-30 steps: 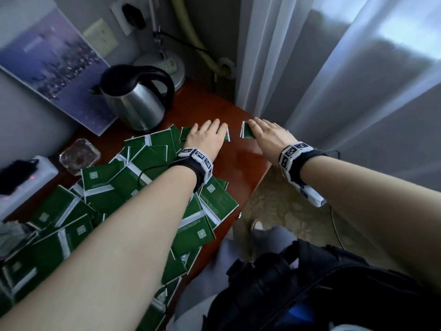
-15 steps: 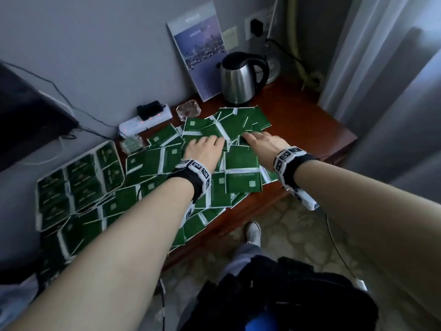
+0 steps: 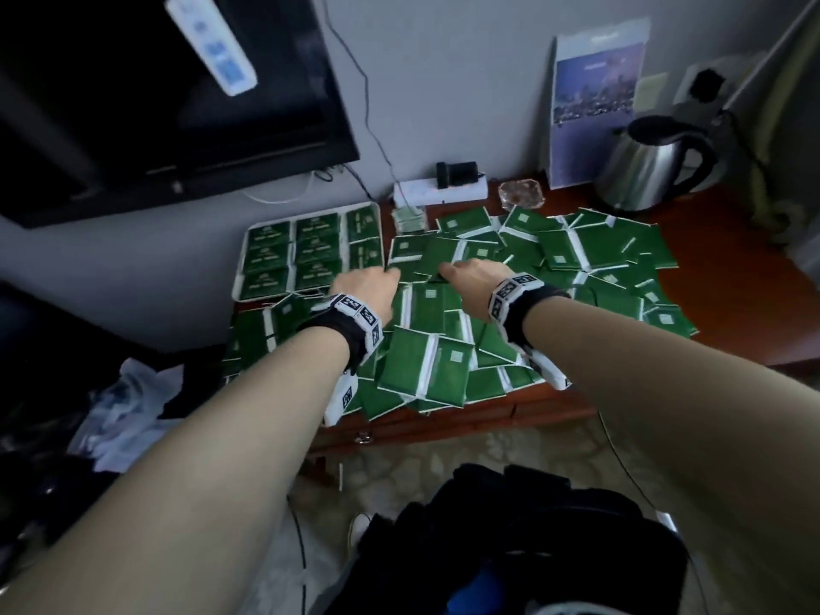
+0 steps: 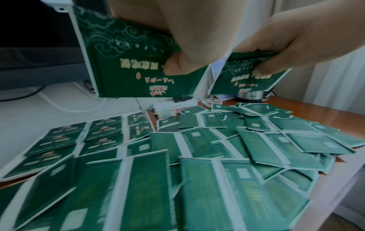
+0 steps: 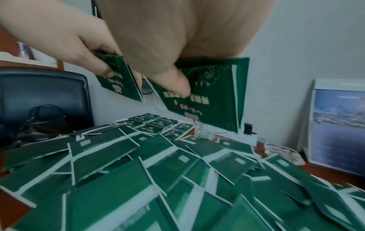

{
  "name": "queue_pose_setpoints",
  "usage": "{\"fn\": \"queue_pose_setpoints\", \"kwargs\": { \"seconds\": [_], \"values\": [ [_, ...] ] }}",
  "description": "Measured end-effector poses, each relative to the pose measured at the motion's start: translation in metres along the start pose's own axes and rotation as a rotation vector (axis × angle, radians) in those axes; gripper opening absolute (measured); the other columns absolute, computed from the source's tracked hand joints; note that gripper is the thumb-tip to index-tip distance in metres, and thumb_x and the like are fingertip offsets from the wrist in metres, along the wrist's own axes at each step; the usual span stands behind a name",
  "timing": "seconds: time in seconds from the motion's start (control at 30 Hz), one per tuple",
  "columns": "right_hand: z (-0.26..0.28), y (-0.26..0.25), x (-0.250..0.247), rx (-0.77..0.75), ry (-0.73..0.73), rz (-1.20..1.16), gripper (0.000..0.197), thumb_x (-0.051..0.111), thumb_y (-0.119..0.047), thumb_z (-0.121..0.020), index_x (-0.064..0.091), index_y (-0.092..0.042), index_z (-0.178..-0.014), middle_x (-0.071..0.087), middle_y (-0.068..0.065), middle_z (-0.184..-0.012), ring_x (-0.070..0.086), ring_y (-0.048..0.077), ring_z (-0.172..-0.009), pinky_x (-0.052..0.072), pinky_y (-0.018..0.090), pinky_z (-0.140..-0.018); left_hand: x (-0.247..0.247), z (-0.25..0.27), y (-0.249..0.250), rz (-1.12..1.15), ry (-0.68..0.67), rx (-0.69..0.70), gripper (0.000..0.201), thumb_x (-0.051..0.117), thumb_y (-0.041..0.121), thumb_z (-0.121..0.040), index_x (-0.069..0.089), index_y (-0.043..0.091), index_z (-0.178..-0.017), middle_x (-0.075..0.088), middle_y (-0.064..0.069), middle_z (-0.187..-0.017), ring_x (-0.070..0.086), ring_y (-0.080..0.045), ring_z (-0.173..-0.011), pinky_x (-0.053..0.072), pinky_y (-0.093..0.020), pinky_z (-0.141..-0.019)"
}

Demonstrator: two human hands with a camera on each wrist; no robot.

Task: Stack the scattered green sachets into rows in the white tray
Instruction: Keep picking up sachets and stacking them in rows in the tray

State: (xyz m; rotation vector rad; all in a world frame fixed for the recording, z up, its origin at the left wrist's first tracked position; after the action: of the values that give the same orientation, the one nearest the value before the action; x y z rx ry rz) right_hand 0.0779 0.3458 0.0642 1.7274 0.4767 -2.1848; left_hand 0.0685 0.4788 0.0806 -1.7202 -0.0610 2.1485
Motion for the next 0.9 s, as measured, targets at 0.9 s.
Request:
{"fn": "queue_pose_setpoints", "kwargs": {
  "seconds": [0.9],
  "values": [
    [-0.246,-0.230,0.023,0.094,-0.236,0.012,0.048,0.051,0.000,-0.094,0.048,-0.018,-0.139,0.059,0.007,-0.097,0.057,0.021,-0.079,0.054,0.030,-0.070,0.172,-0.040,-0.335,0.197,-0.196,-0.024,0.043,0.053,0.001,-0.089,0.054,0.015,-0.129,0.064,-0.012,-0.107,0.065,-0.033,-0.092,0.054,-0.041,-0.074]
  ]
}}
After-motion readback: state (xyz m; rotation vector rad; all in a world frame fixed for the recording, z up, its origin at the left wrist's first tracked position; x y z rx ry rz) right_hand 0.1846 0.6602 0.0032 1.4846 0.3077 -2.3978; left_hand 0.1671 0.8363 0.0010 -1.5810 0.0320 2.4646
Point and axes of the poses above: each hand's wrist, its own z-axis away from the middle knuckle, its own x-axis out of the palm, y = z × x, the point moved 7 cm from there along -z, towards the middle knuckle
